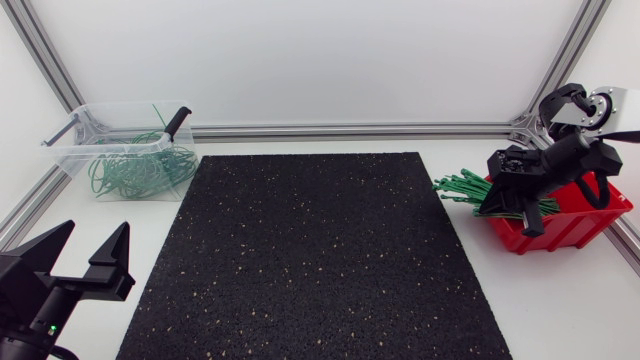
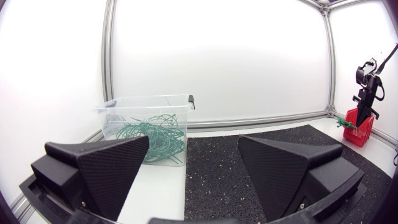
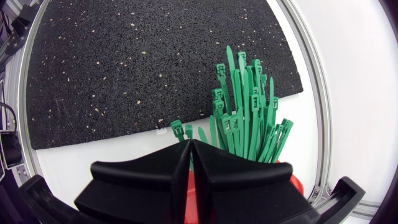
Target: Take a green cable tie from the red box, thread the tail through the head to close it, then place it in the transparent bin on the left.
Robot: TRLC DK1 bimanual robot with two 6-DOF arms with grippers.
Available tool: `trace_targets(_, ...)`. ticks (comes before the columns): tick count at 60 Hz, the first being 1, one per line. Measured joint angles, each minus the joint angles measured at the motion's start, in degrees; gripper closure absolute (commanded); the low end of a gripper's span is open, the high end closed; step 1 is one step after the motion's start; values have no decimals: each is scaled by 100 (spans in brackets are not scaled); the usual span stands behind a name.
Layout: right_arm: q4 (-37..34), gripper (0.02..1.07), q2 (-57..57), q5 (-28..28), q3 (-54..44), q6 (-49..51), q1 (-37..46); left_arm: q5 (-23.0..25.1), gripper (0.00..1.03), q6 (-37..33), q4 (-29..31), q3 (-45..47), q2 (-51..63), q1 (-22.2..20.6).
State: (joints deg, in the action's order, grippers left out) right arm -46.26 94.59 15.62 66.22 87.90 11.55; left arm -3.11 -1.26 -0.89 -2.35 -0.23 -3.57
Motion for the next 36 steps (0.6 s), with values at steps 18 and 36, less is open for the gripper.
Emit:
trace_targets(18,-170,101,-289,7,136,-2,2,0,3,0,0,0,0,-37)
trace_targets(36,-678,101,-487,461,664,-28,173,0,3,0,-2,0,0,-37)
